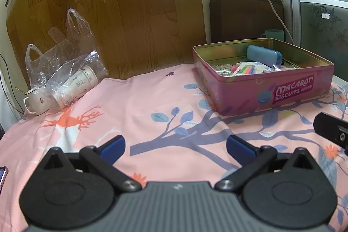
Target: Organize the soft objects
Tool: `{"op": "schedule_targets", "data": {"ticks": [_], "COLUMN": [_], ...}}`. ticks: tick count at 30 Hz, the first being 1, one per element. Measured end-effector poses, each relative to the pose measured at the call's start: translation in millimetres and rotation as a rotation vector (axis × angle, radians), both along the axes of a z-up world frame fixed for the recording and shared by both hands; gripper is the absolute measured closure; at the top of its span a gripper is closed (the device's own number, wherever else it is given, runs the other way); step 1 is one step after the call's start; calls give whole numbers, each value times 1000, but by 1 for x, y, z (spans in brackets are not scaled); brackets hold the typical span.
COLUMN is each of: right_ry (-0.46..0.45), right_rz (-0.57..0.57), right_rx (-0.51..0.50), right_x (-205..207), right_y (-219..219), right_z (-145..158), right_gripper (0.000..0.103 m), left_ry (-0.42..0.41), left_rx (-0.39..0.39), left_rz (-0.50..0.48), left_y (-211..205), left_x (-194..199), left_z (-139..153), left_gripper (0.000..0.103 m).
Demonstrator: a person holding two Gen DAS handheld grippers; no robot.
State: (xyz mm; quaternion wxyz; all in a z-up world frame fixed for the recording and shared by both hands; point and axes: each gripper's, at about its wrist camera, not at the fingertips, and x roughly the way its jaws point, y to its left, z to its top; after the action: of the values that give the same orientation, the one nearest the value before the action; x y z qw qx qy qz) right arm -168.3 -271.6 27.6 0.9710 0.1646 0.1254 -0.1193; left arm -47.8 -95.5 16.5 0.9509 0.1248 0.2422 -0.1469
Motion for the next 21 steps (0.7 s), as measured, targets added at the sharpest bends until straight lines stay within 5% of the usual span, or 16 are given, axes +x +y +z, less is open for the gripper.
{"op": "schedule_targets", "data": {"ticks": [21], "right_ry": [-7], "right_rz": [-6], "right_rx": [0], "right_x": [-1], "right_y": [-1], "right_z": [1], "right_gripper": [0], "left_ry": [-18], "left_rx": [9], "left_rz": [-8], "left_y": [0], "left_x": [-2], "left_z": [2], "left_gripper": [0]}}
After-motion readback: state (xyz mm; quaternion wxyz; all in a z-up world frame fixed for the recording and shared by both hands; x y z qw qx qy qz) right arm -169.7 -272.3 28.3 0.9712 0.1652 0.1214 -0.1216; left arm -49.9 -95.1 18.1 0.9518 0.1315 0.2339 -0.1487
